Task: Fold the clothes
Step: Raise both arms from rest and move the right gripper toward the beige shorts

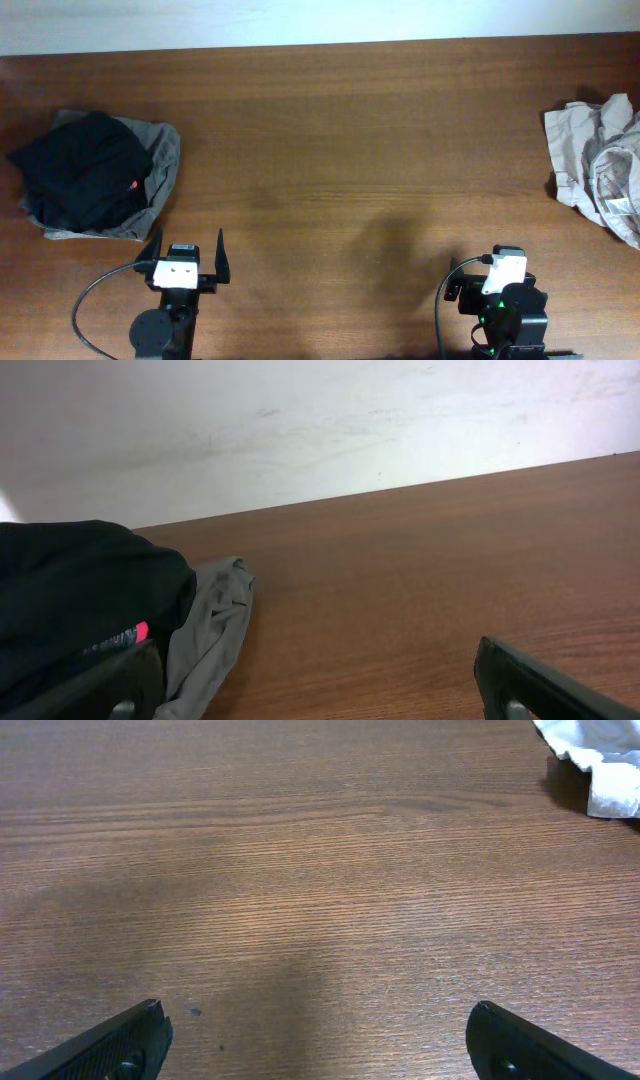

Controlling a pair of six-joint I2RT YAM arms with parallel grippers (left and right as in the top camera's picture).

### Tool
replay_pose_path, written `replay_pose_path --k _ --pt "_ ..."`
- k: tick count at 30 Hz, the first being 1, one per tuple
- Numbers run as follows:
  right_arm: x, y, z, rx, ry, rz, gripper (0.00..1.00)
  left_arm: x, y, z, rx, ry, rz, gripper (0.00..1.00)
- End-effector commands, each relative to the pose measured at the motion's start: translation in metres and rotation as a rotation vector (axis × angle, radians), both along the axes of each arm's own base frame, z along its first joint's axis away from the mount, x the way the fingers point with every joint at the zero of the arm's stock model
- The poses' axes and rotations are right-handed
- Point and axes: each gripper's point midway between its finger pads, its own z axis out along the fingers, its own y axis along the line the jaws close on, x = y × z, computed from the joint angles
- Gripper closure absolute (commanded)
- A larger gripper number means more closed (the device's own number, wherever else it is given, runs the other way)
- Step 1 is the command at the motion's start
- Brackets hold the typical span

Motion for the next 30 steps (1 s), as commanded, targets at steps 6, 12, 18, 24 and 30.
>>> replay_pose_path --k 6,12,18,24,30 --pt "0.0 -0.0011 -0.0026 0.006 0.0 -0.01 0.01 -0.0001 -0.0036 -0.0015 -0.013 -0.004 -0.017 0.01" --pt "0.0 -0.0011 -0.0026 0.006 0.0 -0.01 0.01 -0.0001 -0.0036 -0.0015 -0.013 -0.004 -0.017 0.01" --pt "0.0 -0.0011 -0.0026 0.006 0.0 -0.01 0.01 -0.0001 -0.0036 -0.0014 -0.013 -0.004 -0.017 0.01" --pt "0.0 -0.0011 -0.0026 0.006 0.0 -0.01 0.01 -0.0001 -0.0036 -0.0015 -0.013 -0.004 -0.017 0.01" --pt "0.0018 -0.0019 0.0 0.003 -0.013 -0.013 0.01 0.0001 -0.0035 0.0009 -0.012 -0.014 -0.017 0.01"
